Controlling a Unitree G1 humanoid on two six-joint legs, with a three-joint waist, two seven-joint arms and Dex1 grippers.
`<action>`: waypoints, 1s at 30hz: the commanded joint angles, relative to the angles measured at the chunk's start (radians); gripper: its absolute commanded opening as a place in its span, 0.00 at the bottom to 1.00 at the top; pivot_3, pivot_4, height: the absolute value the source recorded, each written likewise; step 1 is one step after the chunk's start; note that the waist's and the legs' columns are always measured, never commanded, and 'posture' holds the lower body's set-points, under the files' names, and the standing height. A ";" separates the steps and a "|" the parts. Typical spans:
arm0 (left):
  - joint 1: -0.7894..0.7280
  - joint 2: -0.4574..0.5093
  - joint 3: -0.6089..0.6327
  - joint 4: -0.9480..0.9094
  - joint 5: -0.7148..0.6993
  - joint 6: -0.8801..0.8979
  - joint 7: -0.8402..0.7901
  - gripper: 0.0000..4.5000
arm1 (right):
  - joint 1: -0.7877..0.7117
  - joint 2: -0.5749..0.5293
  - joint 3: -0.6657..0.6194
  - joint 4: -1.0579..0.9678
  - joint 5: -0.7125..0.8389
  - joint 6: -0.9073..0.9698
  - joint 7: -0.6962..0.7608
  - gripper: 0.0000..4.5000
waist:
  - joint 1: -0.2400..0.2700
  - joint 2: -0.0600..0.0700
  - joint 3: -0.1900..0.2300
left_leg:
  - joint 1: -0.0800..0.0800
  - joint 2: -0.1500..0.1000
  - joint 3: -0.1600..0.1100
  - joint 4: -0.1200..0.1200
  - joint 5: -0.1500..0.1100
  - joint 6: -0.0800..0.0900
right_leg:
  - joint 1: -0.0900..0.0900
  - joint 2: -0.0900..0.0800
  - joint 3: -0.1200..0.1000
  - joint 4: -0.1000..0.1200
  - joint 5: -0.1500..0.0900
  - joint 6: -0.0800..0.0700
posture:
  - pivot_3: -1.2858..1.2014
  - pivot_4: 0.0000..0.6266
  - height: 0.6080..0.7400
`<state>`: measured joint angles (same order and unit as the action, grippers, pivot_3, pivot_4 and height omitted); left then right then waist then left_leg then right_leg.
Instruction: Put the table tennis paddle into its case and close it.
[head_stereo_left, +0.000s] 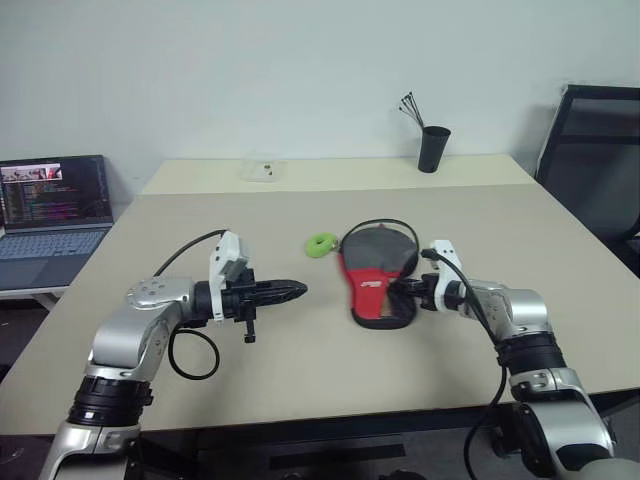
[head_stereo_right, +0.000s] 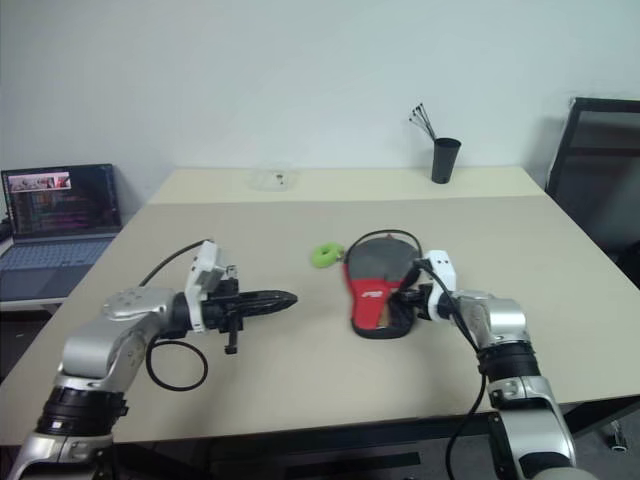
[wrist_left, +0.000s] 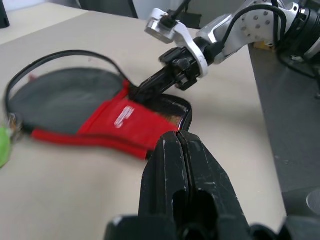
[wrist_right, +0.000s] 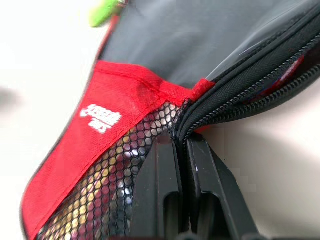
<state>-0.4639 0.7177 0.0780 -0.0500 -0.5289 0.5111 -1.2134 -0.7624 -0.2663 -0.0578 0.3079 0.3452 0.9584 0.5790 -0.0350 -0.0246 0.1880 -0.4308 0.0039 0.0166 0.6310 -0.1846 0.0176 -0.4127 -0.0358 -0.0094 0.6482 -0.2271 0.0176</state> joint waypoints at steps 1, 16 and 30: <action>0.031 0.041 0.037 -0.053 -0.026 0.003 -0.015 0.00 | 0.016 0.039 -0.011 -0.144 0.054 0.078 -0.042 0.01 | 0.002 0.000 0.000 | 0.000 0.000 0.000 0.000 0.000 0.000 | 0.000 0.000 0.000 0.000 0.000 0.000 | 0.52 0.24 1.00; 0.153 0.097 0.020 -0.185 -0.068 0.048 -0.037 0.00 | 0.330 0.214 -0.067 -0.661 0.129 0.467 -0.305 0.01 | 0.008 0.000 0.000 | -0.002 0.000 -0.001 -0.001 0.000 -0.001 | -0.002 -0.001 -0.001 -0.001 -0.003 -0.004 | 0.52 0.24 1.00; 0.136 0.108 0.001 -0.166 -0.073 0.048 -0.063 0.00 | 0.421 0.314 -0.176 -0.892 0.165 0.656 -0.379 0.01 | 0.007 0.000 0.000 | -0.002 0.000 -0.001 -0.002 0.000 -0.001 | -0.002 -0.001 -0.001 -0.001 -0.008 -0.005 | 0.52 0.24 1.00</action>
<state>-0.3120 0.8149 0.0743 -0.1987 -0.5883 0.5649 -1.2719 -0.3516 0.0342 -0.2183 -0.5289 0.4752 1.6063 0.2061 -0.0278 -0.0246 0.1879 -0.4329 0.0038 0.0155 0.6291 -0.1850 0.0168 -0.4152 -0.0372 -0.0108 0.6470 -0.2351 0.0128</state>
